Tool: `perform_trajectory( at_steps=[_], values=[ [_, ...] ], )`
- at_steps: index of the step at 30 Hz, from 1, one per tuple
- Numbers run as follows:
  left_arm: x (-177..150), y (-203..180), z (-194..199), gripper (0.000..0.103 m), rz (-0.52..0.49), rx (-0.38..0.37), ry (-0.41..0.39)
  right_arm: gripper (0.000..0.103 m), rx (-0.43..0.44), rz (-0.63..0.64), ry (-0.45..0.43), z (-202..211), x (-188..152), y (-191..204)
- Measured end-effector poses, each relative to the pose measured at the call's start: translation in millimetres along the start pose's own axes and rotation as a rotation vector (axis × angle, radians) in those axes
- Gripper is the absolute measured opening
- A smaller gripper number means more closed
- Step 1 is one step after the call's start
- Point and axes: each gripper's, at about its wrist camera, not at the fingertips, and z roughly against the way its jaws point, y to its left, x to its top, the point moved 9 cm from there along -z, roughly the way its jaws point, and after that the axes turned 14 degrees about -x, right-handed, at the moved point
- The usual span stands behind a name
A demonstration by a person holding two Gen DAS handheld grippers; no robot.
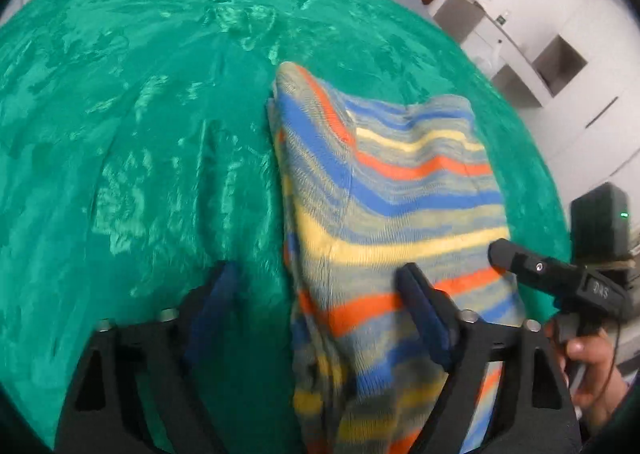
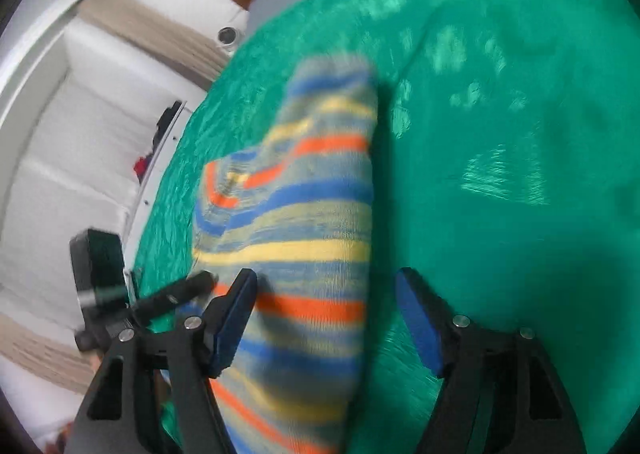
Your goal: Fold small clothes
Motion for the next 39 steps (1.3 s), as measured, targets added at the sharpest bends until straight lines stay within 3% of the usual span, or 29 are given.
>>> perform_trajectory(
  at_steps=[1, 3, 5, 9, 14, 16, 17, 18, 19, 20, 22, 25, 27, 30, 35, 39],
  values=[
    [0, -2, -3, 0.044, 0.002, -0.001, 0.005, 0.032, -0.024, 0.045, 0.008, -4, -1, 10],
    [4, -3, -4, 0.023, 0.012, 0.012, 0.014, 0.028, -0.188, 0.212, -0.034, -4, -4, 31],
    [8, -8, 3, 0.016, 0.002, 0.014, 0.006, 0.025, -0.276, 0.344, -0.092, 4, -6, 51],
    [26, -27, 40, 0.014, -0.042, -0.013, -0.067, 0.023, -0.254, 0.434, -0.251, 49, 2, 98],
    [58, -51, 81, 0.015, -0.121, -0.002, -0.178, 0.023, -0.197, 0.422, -0.367, 86, 22, 128],
    [64, -49, 71, 0.028, -0.135, 0.038, -0.165, 0.026, -0.208, 0.350, -0.335, 77, 34, 111],
    [63, -40, 60, 0.049, -0.132, 0.078, -0.134, 0.033, -0.225, 0.316, -0.292, 66, 37, 99],
    [57, -27, 51, 0.063, -0.125, 0.143, -0.102, 0.054, -0.303, 0.275, -0.231, 52, 35, 74],
    [48, -16, 49, 0.064, -0.115, 0.197, -0.085, 0.072, -0.364, 0.258, -0.207, 48, 30, 57],
    [35, -6, 51, 0.064, -0.112, 0.235, -0.081, 0.073, -0.408, 0.243, -0.192, 49, 21, 39],
    [14, -4, 61, 0.068, -0.134, 0.261, -0.104, 0.076, -0.408, 0.233, -0.193, 60, 2, 24],
    [-16, -17, 90, 0.082, -0.212, 0.331, -0.155, 0.084, -0.428, 0.271, -0.198, 83, -30, 18],
    [-33, -34, 111, 0.100, -0.274, 0.387, -0.211, 0.088, -0.431, 0.305, -0.219, 100, -45, 19],
    [-49, -58, 141, 0.102, -0.320, 0.430, -0.284, 0.094, -0.452, 0.362, -0.263, 130, -72, 35],
    [-67, -84, 169, 0.102, -0.265, 0.448, -0.301, 0.097, -0.487, 0.455, -0.367, 178, -110, 67],
    [-87, -97, 185, 0.102, -0.256, 0.479, -0.329, 0.099, -0.503, 0.473, -0.396, 197, -130, 84]
  ],
)
